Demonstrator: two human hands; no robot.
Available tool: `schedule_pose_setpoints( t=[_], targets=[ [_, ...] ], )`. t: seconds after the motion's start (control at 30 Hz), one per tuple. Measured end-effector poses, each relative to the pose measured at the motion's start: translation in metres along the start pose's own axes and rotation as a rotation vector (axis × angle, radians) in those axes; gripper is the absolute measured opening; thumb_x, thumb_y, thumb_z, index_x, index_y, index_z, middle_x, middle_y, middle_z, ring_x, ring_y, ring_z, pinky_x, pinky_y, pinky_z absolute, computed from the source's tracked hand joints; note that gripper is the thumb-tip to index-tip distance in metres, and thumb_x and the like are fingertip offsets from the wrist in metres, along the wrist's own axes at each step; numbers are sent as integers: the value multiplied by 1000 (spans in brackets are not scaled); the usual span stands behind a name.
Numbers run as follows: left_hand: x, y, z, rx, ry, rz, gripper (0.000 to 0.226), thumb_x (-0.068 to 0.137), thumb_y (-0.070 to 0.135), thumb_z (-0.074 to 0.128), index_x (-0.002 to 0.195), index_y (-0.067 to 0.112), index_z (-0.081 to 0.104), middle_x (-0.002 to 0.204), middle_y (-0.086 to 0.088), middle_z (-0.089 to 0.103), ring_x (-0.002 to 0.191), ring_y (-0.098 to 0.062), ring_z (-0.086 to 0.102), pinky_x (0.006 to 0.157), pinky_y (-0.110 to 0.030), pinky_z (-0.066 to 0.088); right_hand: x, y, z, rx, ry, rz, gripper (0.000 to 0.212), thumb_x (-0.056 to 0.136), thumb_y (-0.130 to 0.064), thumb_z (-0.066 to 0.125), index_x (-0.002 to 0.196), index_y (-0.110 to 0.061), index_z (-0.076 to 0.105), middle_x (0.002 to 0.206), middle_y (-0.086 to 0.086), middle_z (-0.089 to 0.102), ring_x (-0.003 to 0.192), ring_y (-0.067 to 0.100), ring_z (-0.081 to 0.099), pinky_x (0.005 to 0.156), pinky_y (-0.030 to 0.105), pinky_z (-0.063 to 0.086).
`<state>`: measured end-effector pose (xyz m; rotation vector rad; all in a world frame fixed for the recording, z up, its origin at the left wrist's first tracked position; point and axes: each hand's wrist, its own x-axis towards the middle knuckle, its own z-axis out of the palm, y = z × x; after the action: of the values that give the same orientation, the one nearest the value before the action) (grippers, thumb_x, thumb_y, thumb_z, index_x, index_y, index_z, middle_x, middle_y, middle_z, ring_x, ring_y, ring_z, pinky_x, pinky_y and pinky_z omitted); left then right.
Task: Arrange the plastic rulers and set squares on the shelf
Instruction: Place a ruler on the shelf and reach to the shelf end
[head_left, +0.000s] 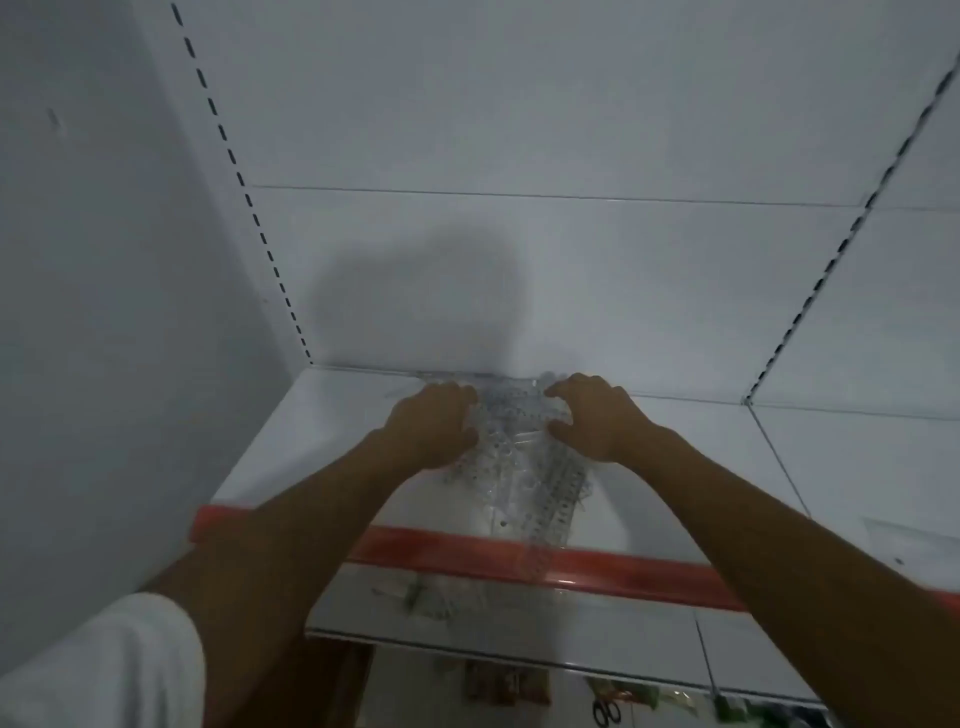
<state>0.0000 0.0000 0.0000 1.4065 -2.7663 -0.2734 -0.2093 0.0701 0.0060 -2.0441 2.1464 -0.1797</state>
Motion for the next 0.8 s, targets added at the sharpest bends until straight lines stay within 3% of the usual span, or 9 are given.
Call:
schedule_pose_setpoints(
  t=[0.2,0.33,0.43,0.57,0.8],
  targets=[
    [26,-20,12,-52,-15,-25,52,96,30,49,145,24,35,150,-2,37,138,-22,30,111,-38,29,17,1,23,-17,10,24,45,93,-38,54,134,-20,50,135,5,48,122,25,44,98,35,36],
    [38,-30,26,76,-66,51,52,100,35,40,149,24,27,156,1,26,141,-22,24,110,-45,29,22,2,32,46,21,71,40,91,-34,57,128,-21,55,125,4,52,116,24,48,92,33,39],
    [46,-36,32,5,-38,44,41,99,35,42,139,24,42,144,-1,40,130,-25,36,101,-45,36,26,1,36,114,51,109,33,88,-31,62,120,-23,60,115,3,53,109,22,51,89,32,41],
    [52,-42,38,-77,70,78,32,94,34,53,124,26,54,128,3,51,119,-23,43,90,-39,36,30,2,38,124,21,161,38,86,-27,65,123,-23,58,117,4,52,111,22,49,91,32,38],
    [57,-47,37,-167,81,104,34,91,31,59,124,27,53,124,2,52,119,-19,45,96,-39,33,35,2,31,166,51,179,23,82,-25,70,103,-20,62,98,-4,48,94,14,47,82,28,36]
  ],
)
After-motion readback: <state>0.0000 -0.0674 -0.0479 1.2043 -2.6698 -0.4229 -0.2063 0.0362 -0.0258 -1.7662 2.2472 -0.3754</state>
